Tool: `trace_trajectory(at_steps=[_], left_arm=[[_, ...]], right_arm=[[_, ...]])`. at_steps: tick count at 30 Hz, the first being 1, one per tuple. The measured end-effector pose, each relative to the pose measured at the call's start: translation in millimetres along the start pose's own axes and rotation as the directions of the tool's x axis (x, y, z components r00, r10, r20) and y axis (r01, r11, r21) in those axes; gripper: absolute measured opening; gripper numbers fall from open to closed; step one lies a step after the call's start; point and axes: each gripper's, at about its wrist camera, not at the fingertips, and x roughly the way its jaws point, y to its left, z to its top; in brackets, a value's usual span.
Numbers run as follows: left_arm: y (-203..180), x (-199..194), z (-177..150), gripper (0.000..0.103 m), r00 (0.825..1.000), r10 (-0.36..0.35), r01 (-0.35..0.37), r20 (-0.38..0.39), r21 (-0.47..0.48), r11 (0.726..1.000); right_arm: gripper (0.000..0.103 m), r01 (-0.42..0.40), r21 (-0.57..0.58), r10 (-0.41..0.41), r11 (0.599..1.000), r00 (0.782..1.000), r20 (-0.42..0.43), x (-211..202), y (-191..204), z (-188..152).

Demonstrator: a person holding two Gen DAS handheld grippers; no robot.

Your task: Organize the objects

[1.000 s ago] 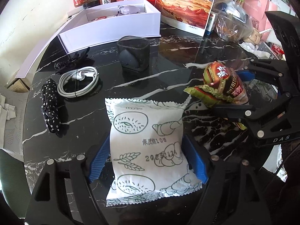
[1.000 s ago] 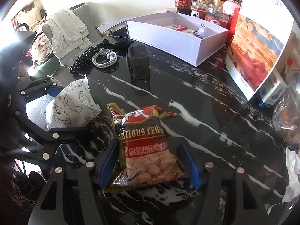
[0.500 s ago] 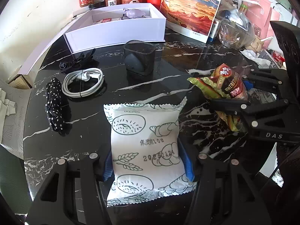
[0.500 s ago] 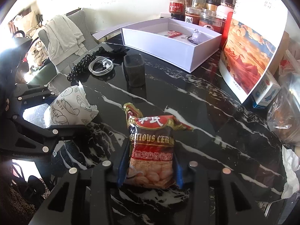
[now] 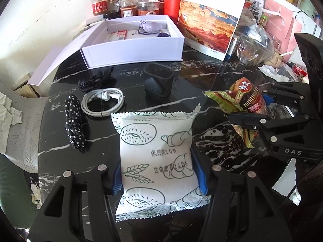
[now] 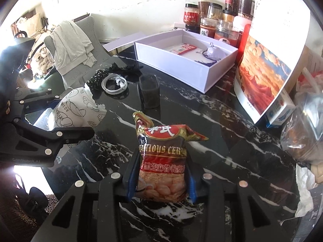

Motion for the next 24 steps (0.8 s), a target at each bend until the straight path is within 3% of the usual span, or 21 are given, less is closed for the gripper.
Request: trace_trajectory(at_steps=[15,24], left_arm=[[5.2,-40.8,43.2,0.054,0.996,0.029,-0.030,0.082,0.008,1.000],[15.2,-46.1,72.9,0.054,0.996,0.032,-0.034,0.087,0.019,0.999]], right_arm=[[0.040,0.033,-0.030,-0.031,0.999,0.997,0.066,-34.4,5.3,35.8],[0.040,0.049,-0.065,-0.042,0.997,0.993,0.107,-43.7,4.4,63.7]])
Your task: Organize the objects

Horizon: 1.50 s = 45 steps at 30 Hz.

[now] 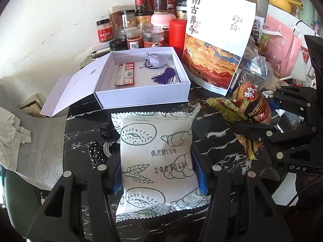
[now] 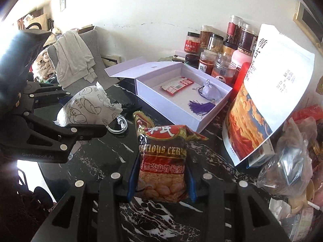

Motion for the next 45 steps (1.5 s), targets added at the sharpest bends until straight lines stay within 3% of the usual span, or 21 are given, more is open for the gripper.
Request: trace_trajectory(at_steps=[15,36,45], left_arm=[[26.3,19.1,51.6,0.054,1.000,0.003,-0.003,0.003,0.014,1.000],[64.2,94.6,112.4,0.054,1.000,0.011,-0.011,-0.028,0.004,1.000],[70.5,130.3,142.9,0.054,0.999,0.023,-0.022,-0.036,0.016,1.000]], right_arm=[[0.040,0.004,0.006,-0.004,1.000,1.000,0.011,24.7,-21.6,41.6],[0.040,-0.006,0.016,0.006,1.000,1.000,0.016,87.4,-58.5,91.2],[0.040,0.051,0.035,-0.052,0.998,0.998,0.030,113.9,-72.8,114.6]])
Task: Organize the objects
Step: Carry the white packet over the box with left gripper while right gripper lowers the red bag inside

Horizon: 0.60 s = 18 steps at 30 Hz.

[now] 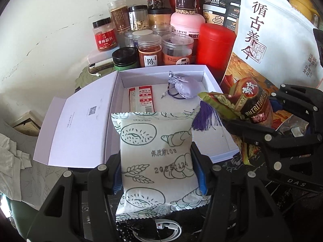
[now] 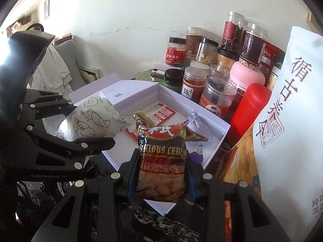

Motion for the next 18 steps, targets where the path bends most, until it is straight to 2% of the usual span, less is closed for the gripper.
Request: trace_trajectory(at_steps=[8,11,18], left_arm=[[6.7,28.7,26.4,0.054,0.999,0.037,-0.037,-0.002,0.019,0.999],[10.9,38.1,35.7,0.054,1.000,0.023,-0.023,0.004,0.010,1.000],[21.7,61.9,53.2,0.054,0.999,0.040,-0.040,0.001,0.008,0.999]], right_arm=[[0.040,0.012,0.031,-0.012,0.999,1.000,0.009,20.1,-13.3,19.1],[0.040,0.038,0.030,-0.038,0.999,0.999,0.011,27.2,-17.3,26.6],[0.040,0.072,0.015,-0.072,0.997,0.997,0.012,46.4,-26.1,41.8]])
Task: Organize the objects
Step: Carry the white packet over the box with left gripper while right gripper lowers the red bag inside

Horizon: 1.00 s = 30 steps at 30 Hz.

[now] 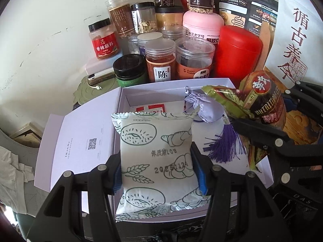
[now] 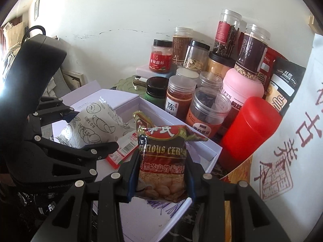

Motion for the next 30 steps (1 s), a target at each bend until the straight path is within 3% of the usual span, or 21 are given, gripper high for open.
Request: trace_trajectory(at_steps=[11,18,30], left_arm=[[14.4,29.8,26.9,0.055,0.999,0.039,-0.039,-0.010,0.000,0.999],[23.9,51.4,36.7,0.054,0.999,0.029,-0.029,-0.034,-0.008,1.000],[25.4,80.7,45.5,0.055,0.997,-0.018,0.018,-0.076,-0.002,1.000]], right_arm=[[0.040,0.034,-0.006,-0.034,0.999,0.999,-0.015,31.1,-9.6,19.1],[0.040,0.039,-0.008,-0.040,0.999,0.999,-0.028,48.8,-15.6,27.3],[0.040,0.042,0.036,-0.038,0.998,0.992,-0.120,82.3,-32.5,14.8]])
